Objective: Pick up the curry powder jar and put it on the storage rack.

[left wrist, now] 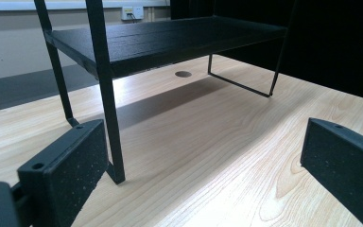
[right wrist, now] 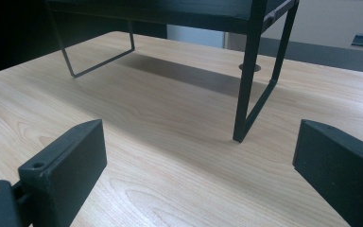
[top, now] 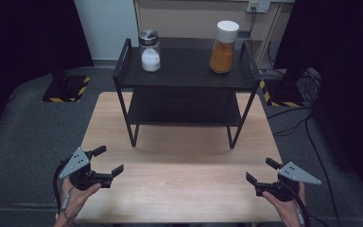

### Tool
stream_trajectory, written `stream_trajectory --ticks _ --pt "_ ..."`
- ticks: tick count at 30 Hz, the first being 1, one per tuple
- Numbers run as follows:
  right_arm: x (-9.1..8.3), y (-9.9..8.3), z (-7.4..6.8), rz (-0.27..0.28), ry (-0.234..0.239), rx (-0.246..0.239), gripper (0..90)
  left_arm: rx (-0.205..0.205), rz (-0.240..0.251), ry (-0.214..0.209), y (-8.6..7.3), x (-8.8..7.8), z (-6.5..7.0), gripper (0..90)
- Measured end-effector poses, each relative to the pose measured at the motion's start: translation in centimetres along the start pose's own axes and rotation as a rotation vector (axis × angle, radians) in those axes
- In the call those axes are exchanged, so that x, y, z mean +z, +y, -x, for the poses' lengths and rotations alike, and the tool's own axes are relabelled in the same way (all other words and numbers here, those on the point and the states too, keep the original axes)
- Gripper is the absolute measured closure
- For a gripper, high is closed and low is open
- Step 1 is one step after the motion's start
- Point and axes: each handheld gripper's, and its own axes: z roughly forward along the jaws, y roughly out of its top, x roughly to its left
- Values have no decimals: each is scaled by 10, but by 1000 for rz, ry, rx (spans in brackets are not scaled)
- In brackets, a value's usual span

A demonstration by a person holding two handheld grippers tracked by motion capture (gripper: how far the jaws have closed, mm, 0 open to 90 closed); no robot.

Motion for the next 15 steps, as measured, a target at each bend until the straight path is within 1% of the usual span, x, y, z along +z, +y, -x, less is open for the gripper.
stream_trajectory --ticks 15 --pt "-1 0 0 5 -1 1 40 0 3 -1 0 -1 1 4"
